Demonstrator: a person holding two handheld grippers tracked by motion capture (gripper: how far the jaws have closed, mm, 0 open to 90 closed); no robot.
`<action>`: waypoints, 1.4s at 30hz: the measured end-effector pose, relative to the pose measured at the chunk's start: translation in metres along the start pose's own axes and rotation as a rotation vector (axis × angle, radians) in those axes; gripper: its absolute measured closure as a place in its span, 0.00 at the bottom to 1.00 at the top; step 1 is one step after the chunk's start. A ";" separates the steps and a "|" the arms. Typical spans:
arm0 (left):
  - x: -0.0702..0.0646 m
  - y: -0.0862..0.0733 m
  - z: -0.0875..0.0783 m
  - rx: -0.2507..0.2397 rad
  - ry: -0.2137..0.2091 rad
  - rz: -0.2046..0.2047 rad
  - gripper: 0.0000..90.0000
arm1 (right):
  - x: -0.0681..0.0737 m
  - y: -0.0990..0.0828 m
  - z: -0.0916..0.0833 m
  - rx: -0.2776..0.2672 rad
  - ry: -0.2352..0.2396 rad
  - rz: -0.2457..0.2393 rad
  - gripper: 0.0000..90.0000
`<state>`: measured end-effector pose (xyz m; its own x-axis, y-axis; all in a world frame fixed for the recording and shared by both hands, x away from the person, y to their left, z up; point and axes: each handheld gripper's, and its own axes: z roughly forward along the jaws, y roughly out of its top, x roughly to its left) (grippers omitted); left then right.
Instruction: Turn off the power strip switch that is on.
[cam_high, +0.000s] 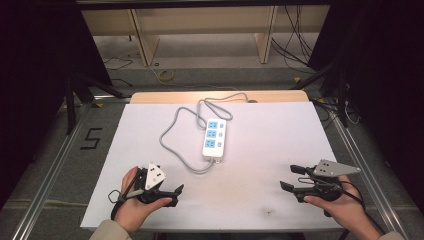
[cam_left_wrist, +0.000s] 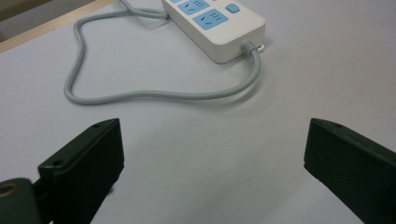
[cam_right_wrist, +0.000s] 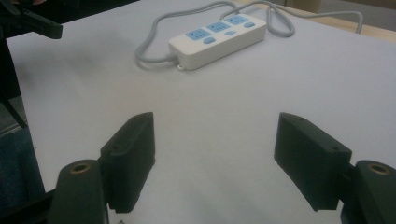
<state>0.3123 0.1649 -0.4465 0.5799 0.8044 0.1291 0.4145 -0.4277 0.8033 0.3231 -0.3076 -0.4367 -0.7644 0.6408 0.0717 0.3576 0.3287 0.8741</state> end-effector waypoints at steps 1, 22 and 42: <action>0.000 0.000 0.000 -0.002 0.003 0.002 0.05 | 0.000 0.000 0.000 -0.001 -0.001 -0.002 0.33; 0.001 0.000 -0.001 -0.006 0.017 0.012 0.06 | 0.001 0.003 0.000 0.011 -0.010 -0.047 0.75; -0.001 0.001 0.001 -0.010 0.017 0.009 0.06 | 0.002 0.020 0.018 0.023 -0.070 -0.088 1.00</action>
<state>0.3129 0.1633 -0.4460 0.5717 0.8074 0.1462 0.4019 -0.4309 0.8080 0.3384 -0.2878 -0.4277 -0.7543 0.6554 -0.0389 0.3040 0.4012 0.8641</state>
